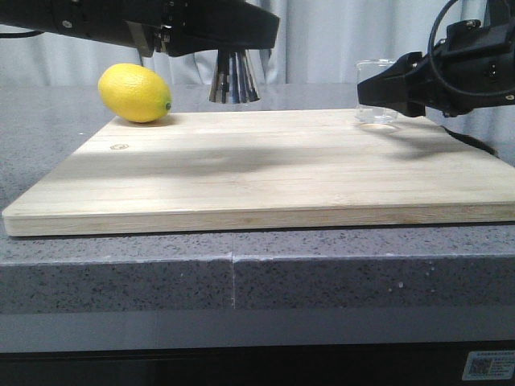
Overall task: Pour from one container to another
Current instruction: 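Lower the empty beaker onto the board with the right gripper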
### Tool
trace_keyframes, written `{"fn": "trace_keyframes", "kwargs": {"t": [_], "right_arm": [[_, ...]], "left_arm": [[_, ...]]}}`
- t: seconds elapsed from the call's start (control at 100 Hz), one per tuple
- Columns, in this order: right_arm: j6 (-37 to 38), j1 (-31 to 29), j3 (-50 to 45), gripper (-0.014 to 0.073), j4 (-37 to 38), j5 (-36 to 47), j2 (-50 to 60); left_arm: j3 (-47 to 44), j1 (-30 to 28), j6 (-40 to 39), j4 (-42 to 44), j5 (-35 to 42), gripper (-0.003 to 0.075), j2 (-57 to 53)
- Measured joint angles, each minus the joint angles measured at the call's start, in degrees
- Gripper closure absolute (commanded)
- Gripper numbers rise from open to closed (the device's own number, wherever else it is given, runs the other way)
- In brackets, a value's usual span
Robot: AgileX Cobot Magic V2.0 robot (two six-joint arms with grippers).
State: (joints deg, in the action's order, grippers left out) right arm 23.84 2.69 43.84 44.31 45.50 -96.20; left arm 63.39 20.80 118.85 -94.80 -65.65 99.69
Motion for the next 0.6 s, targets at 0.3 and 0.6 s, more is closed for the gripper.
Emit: {"fn": "trace_keyframes", "kwargs": {"t": [0.3,0.6], "right_arm": [[-0.9,0.0,1.3,0.0389,0.0,-0.1,-0.2],[-1.6,0.0,1.3,0.0389,-0.1,-0.5,-1.9]], "left_arm": [[0.0,0.0,0.0,0.0,0.0,0.0739,0.0],[0.0,0.0,0.0,0.0,0.0,0.0739,0.0]]}}
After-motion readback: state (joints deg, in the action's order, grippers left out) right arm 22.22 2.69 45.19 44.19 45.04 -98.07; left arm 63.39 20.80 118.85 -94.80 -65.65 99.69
